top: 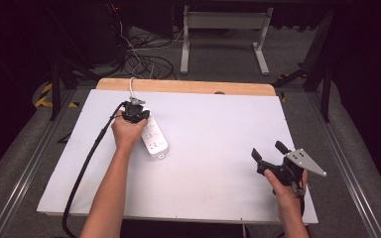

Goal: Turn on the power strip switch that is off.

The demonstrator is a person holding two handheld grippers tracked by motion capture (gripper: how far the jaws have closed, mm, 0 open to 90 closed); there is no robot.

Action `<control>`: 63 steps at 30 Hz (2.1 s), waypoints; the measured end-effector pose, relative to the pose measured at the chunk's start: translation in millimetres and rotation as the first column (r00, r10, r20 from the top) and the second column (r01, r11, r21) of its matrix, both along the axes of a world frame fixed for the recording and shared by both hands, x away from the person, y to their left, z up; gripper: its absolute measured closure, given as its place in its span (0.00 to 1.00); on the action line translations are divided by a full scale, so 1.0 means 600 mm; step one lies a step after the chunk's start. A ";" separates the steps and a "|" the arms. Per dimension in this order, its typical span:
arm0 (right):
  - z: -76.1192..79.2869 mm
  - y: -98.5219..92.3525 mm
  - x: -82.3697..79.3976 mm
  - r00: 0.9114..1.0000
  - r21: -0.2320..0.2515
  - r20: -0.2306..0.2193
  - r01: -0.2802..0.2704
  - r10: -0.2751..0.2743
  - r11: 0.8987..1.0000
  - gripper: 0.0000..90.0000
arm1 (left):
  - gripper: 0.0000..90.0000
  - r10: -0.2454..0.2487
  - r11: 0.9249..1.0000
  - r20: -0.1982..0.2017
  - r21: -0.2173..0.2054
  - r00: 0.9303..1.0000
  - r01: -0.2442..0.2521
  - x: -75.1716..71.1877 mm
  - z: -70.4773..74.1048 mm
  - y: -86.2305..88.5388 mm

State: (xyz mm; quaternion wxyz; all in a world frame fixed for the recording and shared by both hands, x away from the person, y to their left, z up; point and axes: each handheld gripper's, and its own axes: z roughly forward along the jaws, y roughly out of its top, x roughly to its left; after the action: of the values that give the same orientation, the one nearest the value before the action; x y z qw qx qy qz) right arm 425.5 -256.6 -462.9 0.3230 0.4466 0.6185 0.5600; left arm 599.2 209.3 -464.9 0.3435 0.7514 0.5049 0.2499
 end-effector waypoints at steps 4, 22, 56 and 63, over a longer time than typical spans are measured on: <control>0.001 -0.001 -0.001 1.000 0.001 -0.001 0.000 0.000 1.000 0.09 | 1.00 0.002 1.000 -0.004 0.006 1.000 -0.002 -0.001 0.000 -0.001; 0.003 -0.002 -0.004 1.000 0.005 0.006 0.014 -0.014 1.000 0.09 | 1.00 0.012 1.000 -0.028 0.018 1.000 -0.011 -0.001 0.002 -0.011; 0.005 -0.008 -0.007 0.999 0.020 0.009 0.033 -0.034 0.999 0.09 | 1.00 0.012 0.998 -0.038 0.061 0.999 -0.009 0.003 0.005 -0.016; 0.004 -0.004 -0.006 1.000 0.014 0.003 0.025 -0.025 1.000 0.09 | 1.00 0.001 0.998 -0.041 0.064 0.999 0.001 0.004 0.005 -0.015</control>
State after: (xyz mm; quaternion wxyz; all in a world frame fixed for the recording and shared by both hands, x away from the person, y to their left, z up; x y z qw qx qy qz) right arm 421.9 -258.7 -460.5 0.3279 0.4555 0.6086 0.5610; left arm 601.4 200.1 -461.9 0.3089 0.7670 0.5035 0.2505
